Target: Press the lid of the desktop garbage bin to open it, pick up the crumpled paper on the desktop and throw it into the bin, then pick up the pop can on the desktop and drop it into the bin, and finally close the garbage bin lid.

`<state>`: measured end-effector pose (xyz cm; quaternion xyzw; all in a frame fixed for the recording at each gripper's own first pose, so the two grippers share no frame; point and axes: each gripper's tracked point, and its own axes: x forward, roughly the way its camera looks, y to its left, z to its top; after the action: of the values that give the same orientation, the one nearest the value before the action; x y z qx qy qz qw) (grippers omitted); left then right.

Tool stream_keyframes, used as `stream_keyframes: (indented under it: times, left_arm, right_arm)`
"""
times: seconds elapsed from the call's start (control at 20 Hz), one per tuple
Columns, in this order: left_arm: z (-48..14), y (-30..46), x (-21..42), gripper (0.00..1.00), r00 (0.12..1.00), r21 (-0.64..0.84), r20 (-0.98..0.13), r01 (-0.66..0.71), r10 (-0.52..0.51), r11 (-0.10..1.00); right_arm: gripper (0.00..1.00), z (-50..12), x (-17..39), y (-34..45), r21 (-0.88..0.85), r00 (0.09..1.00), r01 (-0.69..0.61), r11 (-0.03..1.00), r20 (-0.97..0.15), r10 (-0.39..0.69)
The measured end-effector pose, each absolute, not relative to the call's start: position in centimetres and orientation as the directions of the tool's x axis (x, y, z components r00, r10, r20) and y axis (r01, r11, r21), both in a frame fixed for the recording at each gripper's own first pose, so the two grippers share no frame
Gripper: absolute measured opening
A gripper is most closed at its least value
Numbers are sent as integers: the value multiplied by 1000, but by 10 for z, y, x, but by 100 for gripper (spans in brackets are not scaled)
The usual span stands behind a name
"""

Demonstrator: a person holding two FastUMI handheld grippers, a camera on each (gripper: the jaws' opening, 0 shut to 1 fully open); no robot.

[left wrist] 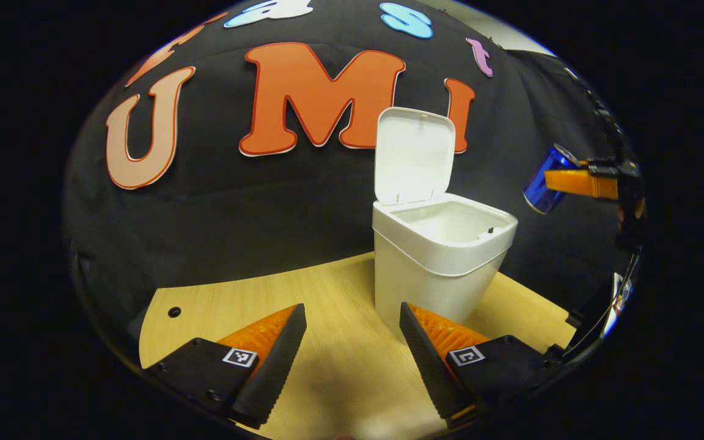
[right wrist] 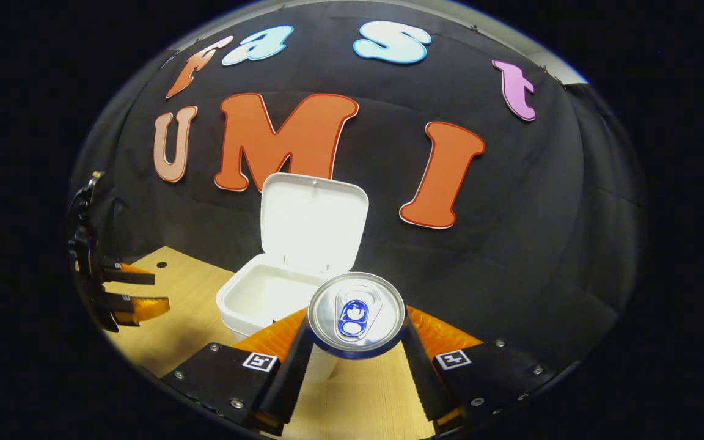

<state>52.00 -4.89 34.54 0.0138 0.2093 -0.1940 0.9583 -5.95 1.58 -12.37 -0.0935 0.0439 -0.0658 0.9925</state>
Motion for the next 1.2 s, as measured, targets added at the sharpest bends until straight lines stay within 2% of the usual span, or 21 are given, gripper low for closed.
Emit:
stream_keyframes:
  times: [0.35, 0.55, 0.7, 0.85, 1.2]
  left_arm:
    - [318, -23, 492, 96, 857, 4, -433, 311, -279, 950]
    - [302, -3, 470, 99, 857, 4, -462, 259, -228, 966]
    - [288, 6, 452, 100, 844, -39, -491, 225, -215, 974]
    - [275, 22, 438, 100, 840, -5, -516, 195, -169, 981]
    - [280, 47, 428, 100, 858, 20, -502, 133, -105, 991]
  right_arm:
    - [78, -114, -26, 36, -192, 996, 69, 979, -44, -79]
    - [80, -109, -11, 58, -187, 999, 19, 982, -22, -24]
    - [79, -117, 2, 70, -187, 999, -8, 982, -45, -1]
    - [80, -127, 14, 76, -194, 998, -21, 981, -61, 10]
    - [80, -156, 32, 85, -176, 993, -41, 984, -119, 20]
